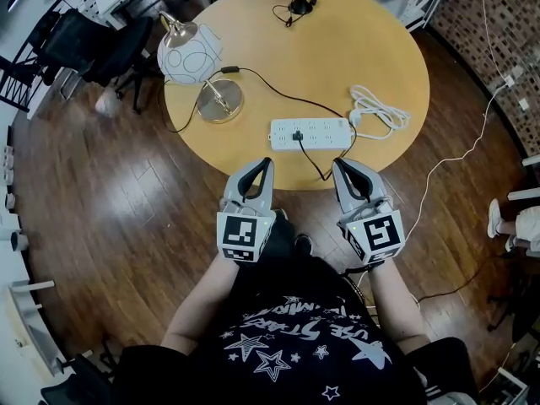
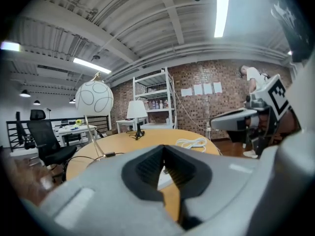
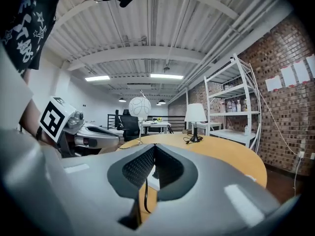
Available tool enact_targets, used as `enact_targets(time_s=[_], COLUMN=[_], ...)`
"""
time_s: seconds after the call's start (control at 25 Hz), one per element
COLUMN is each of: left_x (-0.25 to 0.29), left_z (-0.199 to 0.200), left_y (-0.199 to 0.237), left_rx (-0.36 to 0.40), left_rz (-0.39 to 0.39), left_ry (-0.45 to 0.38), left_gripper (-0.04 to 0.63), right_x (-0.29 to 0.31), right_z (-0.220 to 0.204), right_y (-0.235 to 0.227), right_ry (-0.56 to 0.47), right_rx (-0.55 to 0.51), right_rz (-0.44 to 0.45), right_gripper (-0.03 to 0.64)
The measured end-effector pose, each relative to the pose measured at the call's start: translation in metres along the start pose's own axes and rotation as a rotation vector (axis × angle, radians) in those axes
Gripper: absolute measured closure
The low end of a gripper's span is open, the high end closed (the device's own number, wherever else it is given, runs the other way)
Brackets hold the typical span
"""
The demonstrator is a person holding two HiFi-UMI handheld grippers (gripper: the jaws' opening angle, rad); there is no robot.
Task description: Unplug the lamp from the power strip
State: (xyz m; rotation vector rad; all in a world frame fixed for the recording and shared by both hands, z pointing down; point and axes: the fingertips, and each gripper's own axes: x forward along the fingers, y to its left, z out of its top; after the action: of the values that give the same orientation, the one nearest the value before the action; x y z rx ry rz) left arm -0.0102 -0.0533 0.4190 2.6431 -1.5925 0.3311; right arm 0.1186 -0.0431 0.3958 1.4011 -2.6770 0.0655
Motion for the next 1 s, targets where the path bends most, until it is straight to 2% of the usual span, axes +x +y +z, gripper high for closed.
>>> enact_targets(time_s=[0.16,0.28,0.48,0.8,1.0], left_x=[0.021,0.038,0.064,0.095,0.111], left_z=[-0.019,-0.035,-0.058,-0.086,-0.103], left_y=[0.009,0.013,0.019,0.017,0.016], left_rx=[-0.012,-0.012,-0.02,-0.011,0.015], left_rz=[-0.02,-0.056,-0.125,-0.239,-0.264], left_ry=[0.043,0.083,0.146,0.231,0.296], left_gripper=[0.591,0.591,0.591,0.591,0.591], right_x=[0.018,0.034,0.065,0.1,0.111], right_z=[-0.017,-0.031,-0.053,-0.089,-0.1], right_y=[-0.003,-0.011,-0.017,-0.001,-0.001], right_ry=[0.067,0.118,0.188,0.335,0.367], right_rx=[-0.026,-0.025,-0.038,-0.099,-0.113], right_rz=[0.007,-0.011,0.012,0.142,0.2], right_gripper=[0.609,0.609,0.609,0.609,0.579])
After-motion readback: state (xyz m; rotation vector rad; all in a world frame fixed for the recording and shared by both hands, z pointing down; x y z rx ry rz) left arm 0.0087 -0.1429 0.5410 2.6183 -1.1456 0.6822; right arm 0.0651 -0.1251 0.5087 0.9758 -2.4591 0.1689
